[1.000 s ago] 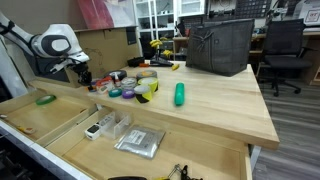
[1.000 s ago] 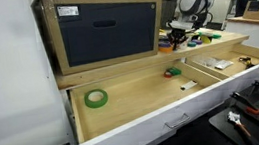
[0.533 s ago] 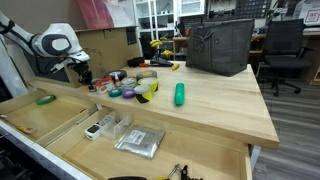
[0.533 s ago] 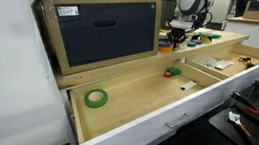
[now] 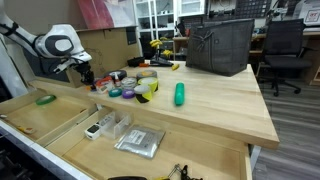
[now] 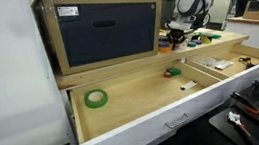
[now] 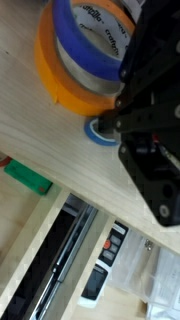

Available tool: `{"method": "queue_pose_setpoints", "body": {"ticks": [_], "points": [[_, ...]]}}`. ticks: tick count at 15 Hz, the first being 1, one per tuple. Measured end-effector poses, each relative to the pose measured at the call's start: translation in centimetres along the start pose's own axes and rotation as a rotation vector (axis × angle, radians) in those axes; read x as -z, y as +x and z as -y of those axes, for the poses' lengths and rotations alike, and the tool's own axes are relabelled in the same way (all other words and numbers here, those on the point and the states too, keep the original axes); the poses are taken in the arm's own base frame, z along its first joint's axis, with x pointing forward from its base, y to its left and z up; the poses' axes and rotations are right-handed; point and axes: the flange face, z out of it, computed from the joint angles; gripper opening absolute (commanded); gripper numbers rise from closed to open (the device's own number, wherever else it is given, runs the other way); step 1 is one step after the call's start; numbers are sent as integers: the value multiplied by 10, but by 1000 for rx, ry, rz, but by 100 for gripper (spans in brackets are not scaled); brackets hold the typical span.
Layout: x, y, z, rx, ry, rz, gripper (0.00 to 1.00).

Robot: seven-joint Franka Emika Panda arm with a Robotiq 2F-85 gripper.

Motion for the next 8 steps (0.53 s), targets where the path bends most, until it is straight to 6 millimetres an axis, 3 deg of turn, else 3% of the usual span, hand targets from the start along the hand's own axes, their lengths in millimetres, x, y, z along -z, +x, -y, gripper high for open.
{"method": "queue_pose_setpoints", "body": {"ticks": [8], "points": [[0,-14,18,38,8,-13,0]]}}
